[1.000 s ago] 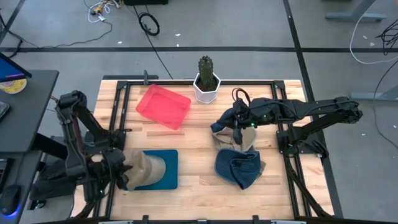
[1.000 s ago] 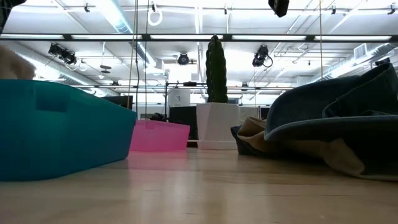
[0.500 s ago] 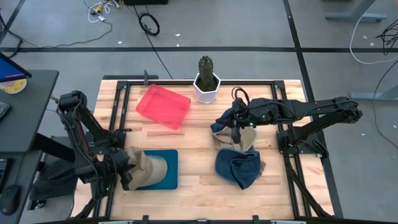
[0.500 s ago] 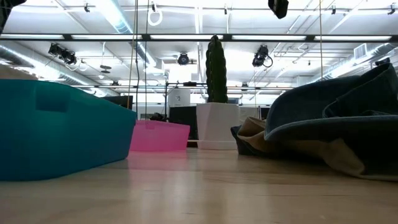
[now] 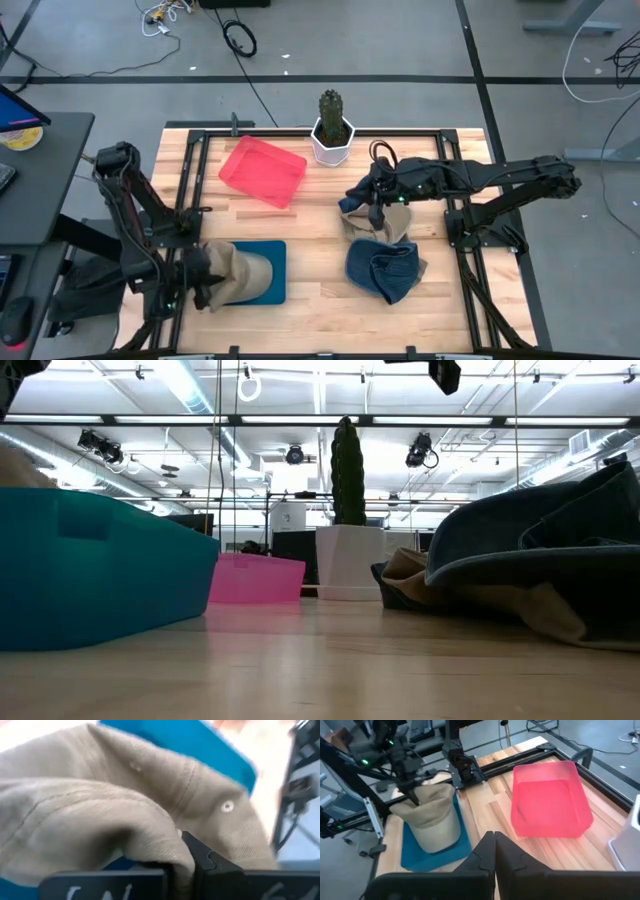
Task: Pick & Place hat
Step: Put the top brown cap into the blue bin
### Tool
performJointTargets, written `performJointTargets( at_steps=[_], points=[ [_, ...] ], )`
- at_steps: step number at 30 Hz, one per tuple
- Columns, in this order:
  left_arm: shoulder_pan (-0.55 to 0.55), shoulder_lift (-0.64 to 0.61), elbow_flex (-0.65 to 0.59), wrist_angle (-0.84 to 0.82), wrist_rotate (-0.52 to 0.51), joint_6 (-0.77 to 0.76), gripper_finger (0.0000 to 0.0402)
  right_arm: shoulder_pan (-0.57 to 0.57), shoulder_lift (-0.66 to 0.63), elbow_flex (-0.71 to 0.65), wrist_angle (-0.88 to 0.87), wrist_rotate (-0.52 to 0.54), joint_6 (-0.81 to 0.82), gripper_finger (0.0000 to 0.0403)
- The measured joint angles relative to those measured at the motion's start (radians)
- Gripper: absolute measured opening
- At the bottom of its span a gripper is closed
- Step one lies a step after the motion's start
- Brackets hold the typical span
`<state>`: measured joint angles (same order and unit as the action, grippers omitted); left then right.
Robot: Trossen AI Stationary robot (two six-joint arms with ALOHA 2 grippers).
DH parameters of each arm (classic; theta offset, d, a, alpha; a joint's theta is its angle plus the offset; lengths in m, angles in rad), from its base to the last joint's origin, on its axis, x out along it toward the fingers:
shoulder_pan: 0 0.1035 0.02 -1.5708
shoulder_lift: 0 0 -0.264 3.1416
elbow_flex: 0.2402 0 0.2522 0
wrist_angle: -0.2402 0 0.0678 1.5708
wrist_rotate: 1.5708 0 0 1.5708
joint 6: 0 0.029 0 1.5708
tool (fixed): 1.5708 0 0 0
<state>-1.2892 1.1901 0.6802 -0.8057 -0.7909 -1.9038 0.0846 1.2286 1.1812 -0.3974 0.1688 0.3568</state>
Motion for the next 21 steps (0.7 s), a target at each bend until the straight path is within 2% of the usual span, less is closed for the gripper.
performJointTargets(
  at_steps=[4,11,21],
  points=[
    [0.000,-0.036,0.000,-0.013,-0.057,0.005,0.0023,-0.013,0.003,0.000,0.004,0.000,-0.002,0.0000],
    [0.000,-0.055,0.001,-0.049,-0.070,0.005,0.0023,-0.014,0.005,0.000,0.017,0.000,-0.015,0.0000],
    [-0.008,-0.054,0.001,-0.170,0.068,-0.027,0.0023,-0.014,0.005,0.000,0.018,0.000,-0.018,0.0000]
  ],
)
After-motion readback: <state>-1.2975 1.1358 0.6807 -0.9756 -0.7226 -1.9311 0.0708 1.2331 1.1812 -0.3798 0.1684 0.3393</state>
